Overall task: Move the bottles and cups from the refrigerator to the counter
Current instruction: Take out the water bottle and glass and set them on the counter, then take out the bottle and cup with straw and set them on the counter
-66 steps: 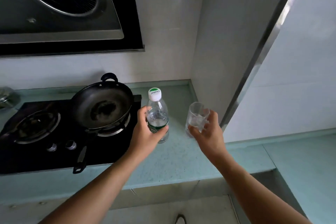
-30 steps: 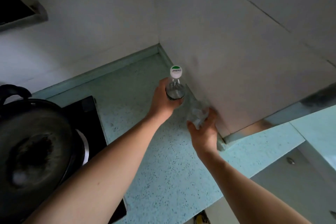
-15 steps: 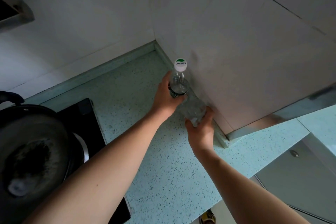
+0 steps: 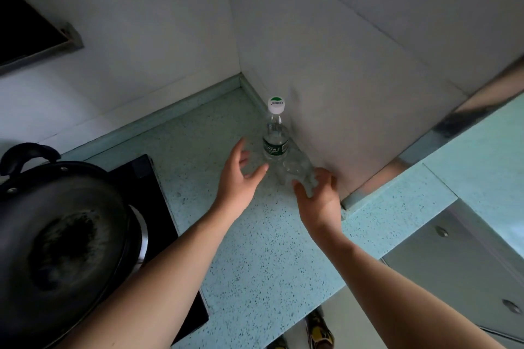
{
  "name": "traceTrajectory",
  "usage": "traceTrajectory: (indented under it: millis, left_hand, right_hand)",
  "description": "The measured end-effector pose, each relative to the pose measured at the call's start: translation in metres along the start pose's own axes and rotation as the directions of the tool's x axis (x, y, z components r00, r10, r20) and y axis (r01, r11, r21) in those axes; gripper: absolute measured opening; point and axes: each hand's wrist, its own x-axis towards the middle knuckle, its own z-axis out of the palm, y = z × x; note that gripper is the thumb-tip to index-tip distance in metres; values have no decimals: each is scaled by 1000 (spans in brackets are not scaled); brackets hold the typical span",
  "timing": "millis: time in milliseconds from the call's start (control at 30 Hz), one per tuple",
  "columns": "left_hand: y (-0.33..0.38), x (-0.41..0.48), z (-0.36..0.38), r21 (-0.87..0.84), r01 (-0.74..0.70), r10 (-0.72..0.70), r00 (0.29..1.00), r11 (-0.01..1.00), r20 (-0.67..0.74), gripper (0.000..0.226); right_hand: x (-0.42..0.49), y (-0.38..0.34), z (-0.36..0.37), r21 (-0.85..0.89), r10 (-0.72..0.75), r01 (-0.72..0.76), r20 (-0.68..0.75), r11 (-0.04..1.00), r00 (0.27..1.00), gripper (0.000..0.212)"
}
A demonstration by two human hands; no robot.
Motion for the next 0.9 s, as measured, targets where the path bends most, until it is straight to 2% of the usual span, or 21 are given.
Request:
traceTrajectory:
  millis: [100, 200, 333, 467, 667, 767, 900]
  left_hand:
    - [19, -24, -17, 5, -54, 54, 998, 999, 25, 74]
    - [43, -50, -35, 54, -109, 105, 991, 993, 84, 68]
    - [82, -88, -63, 151, -186, 153, 967, 971, 205, 78]
    - [111, -124, -81, 173, -273, 220, 935, 946, 278, 87]
    - [138, -158, -74, 145, -381, 305, 875, 913, 376, 88]
    - [152, -170, -56, 127, -421, 331, 838, 898, 433, 86]
    - [173, -185, -19, 95, -501, 379, 753, 860, 538, 87]
  right_hand:
    - [-16, -9, -35, 19, -32, 32, 24, 999, 999, 49]
    - [-30, -24, -72, 90, -119, 108, 135, 990, 984, 46]
    - [-56, -51, -127, 117, -295, 273, 266, 955, 917, 68]
    - [-84, -65, -172, 50, -410, 416, 313, 908, 857, 70]
    - [-120, -55, -209, 47, -399, 402, 270, 914, 876, 78]
    - [-135, -43, -225, 54, -366, 363, 209, 930, 907, 79]
    - [-160, -20, -253, 61, -318, 313, 81, 948, 945, 80]
